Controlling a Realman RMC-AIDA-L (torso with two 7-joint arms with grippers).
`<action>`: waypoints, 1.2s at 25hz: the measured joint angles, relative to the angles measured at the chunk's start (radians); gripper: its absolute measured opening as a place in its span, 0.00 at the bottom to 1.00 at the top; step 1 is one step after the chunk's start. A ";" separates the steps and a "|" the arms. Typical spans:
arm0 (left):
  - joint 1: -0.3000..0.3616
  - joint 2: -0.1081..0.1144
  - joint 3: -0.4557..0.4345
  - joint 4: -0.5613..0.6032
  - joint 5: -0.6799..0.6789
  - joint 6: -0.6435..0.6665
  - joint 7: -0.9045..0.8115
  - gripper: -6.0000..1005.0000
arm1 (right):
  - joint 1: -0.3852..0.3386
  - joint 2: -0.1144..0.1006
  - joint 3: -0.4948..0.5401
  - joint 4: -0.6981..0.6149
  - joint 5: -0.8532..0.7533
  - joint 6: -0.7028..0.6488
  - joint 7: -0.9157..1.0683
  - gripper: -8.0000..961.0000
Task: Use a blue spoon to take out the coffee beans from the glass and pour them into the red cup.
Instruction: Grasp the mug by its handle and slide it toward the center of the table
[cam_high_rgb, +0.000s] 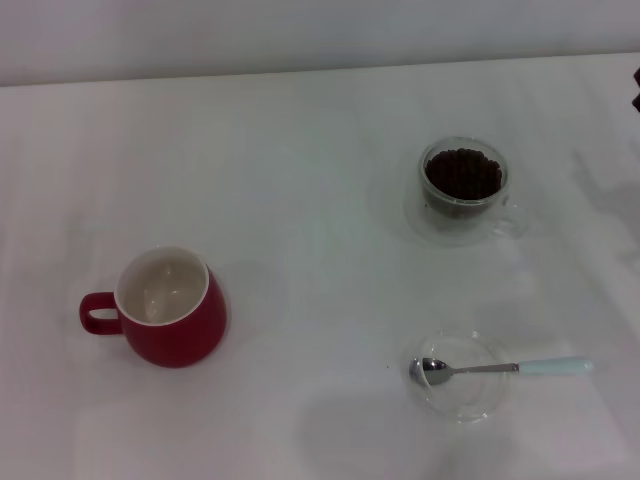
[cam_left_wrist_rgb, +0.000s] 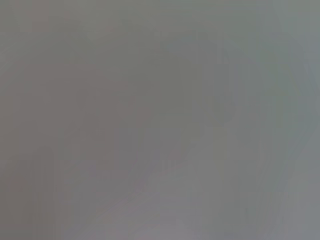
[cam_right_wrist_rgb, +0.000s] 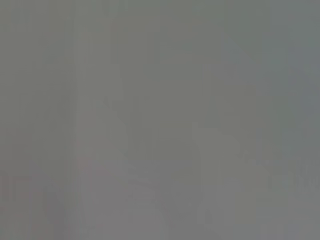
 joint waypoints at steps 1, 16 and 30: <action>0.000 0.000 0.002 -0.001 0.000 0.000 -0.002 0.87 | 0.004 -0.001 0.000 -0.002 0.000 0.015 0.006 0.91; 0.036 0.004 0.120 -0.005 0.001 0.075 0.003 0.87 | 0.026 -0.007 0.000 -0.004 -0.001 0.074 0.022 0.91; 0.208 0.006 0.246 -0.068 0.179 0.226 0.029 0.87 | 0.060 -0.014 0.000 0.004 -0.001 0.074 0.022 0.91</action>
